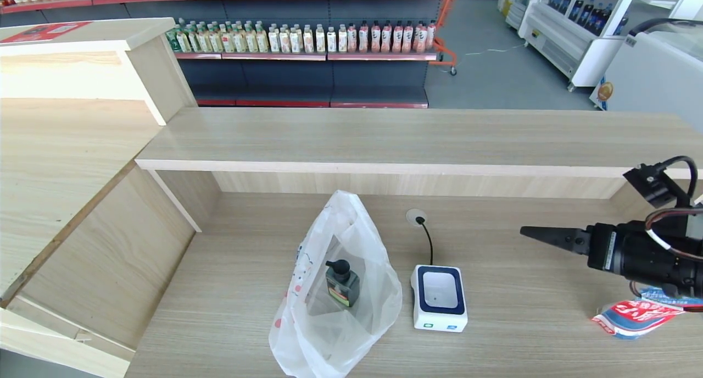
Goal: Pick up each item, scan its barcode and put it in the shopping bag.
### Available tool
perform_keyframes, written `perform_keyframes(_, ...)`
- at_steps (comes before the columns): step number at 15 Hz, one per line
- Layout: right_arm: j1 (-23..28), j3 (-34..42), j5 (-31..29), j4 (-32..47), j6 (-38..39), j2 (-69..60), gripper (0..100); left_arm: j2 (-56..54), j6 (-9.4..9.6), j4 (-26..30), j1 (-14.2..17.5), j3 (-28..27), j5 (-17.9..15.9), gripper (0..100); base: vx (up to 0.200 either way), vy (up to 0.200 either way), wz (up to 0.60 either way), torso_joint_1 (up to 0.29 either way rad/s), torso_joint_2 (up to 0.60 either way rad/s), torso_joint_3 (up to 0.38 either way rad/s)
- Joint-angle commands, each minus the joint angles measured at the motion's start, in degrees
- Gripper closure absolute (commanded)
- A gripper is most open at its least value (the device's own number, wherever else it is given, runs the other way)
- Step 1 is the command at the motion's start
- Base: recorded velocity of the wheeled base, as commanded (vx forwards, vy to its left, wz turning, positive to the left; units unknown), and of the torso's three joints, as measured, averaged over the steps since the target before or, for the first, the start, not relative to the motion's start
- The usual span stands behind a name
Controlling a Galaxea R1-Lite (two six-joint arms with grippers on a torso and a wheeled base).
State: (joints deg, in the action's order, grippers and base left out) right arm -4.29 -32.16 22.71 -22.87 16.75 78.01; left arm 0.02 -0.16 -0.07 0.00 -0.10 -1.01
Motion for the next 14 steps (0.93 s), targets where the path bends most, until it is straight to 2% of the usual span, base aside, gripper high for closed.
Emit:
perform_keyframes(1,2.27,0.87,-0.91,6.61,-0.31,-8.84,0,-0.02,-0.02,-0.01,0.00,0.01,-0.04,0,0.000,0.000,0.00,0.000,0.00,0.000)
perform_keyframes(5,2.01,0.61,-0.83,9.60,-0.31,-11.91,0,-0.02,-0.02,-0.01,0.00,0.01,-0.04,0,0.000,0.000,0.00,0.000,0.00,0.000)
perform_keyframes(13,1.30,0.69,-0.74,10.30,1.62,-12.44,0,-0.02,0.07,0.07,0.00,0.01,0.05,0,-0.200,-0.200,0.00,0.005,0.00,0.002)
perform_keyframes(14,1.30,0.69,-0.74,10.30,1.80,-12.35,0,-0.02,-0.02,-0.01,0.00,0.01,0.05,0,0.000,0.000,0.00,0.000,0.00,0.000)
